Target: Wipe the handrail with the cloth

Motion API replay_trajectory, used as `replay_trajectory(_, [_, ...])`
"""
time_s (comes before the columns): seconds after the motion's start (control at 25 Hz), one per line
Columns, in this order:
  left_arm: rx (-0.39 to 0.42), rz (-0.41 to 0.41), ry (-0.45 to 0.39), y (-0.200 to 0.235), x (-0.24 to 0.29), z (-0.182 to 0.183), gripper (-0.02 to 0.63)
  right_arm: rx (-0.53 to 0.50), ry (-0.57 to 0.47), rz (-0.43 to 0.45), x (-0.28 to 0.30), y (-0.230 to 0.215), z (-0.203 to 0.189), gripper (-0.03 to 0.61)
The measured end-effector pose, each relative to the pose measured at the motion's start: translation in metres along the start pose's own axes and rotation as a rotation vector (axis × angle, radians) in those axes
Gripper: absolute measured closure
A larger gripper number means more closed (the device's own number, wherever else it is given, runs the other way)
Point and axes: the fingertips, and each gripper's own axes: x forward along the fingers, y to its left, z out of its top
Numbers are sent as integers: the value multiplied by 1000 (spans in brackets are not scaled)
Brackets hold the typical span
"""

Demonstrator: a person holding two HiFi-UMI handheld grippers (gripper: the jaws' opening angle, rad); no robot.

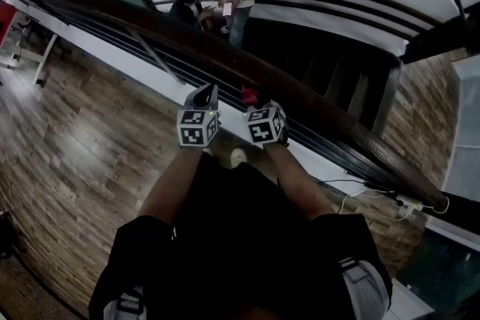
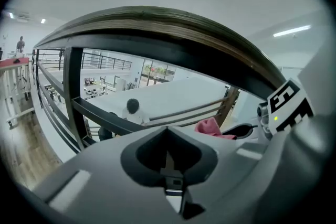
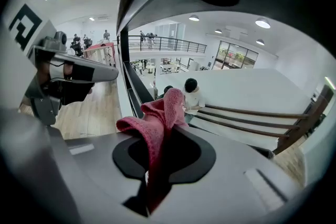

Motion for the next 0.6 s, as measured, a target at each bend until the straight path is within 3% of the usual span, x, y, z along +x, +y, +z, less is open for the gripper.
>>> replay_trajectory(0.28, [-4, -36, 20, 28, 11, -1, 615, -26, 13, -25, 12, 13, 18, 531])
replay_trajectory(0.6, [56, -121, 72, 79, 7, 9, 615, 116, 15, -67, 40, 40, 46, 531])
